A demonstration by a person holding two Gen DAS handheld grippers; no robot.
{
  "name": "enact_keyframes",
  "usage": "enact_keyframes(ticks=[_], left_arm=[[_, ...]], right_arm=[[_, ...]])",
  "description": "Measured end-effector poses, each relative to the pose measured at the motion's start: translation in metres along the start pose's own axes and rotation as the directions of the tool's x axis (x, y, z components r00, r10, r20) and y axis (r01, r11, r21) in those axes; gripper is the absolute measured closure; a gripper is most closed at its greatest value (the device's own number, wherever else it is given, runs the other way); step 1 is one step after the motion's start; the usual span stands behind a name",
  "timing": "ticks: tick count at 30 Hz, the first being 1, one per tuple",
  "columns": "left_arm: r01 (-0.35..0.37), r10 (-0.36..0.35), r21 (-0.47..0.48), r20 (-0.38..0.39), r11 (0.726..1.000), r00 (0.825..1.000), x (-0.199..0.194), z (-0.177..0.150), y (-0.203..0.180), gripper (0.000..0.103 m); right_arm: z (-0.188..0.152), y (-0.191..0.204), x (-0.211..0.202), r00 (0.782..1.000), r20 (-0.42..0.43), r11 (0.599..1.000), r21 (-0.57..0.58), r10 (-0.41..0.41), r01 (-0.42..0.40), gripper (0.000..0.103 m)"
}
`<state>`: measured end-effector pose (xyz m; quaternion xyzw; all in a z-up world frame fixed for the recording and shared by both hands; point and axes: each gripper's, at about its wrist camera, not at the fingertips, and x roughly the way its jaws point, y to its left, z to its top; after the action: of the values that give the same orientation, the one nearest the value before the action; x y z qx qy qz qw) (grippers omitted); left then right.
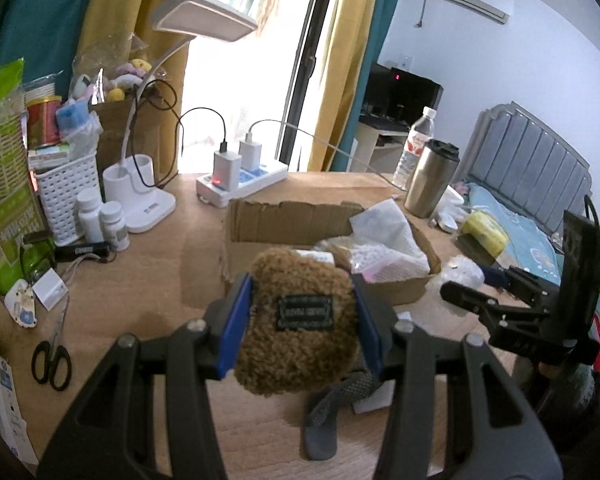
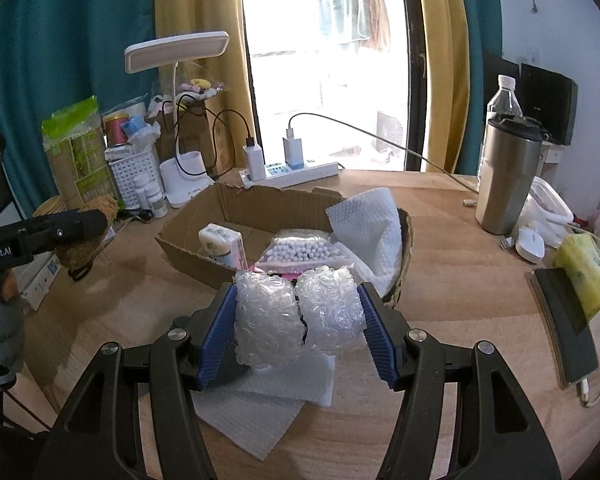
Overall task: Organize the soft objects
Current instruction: 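Carry the plush toy and bubble-wrap bundle over the box with both tools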
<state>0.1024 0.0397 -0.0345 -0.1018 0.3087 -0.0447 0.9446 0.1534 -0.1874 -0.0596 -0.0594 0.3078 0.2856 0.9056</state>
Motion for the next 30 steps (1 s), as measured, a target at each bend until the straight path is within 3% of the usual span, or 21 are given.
enact_keyframes(ticks=[30], left_arm=[[0.010, -0.009, 0.015, -0.023, 1.000, 1.000, 0.047, 0.032, 0.017, 0.053]], right_arm=[[0.032, -0.007, 0.051, 0.999, -0.030, 1.000, -0.002, 0.017, -0.017, 0.039]])
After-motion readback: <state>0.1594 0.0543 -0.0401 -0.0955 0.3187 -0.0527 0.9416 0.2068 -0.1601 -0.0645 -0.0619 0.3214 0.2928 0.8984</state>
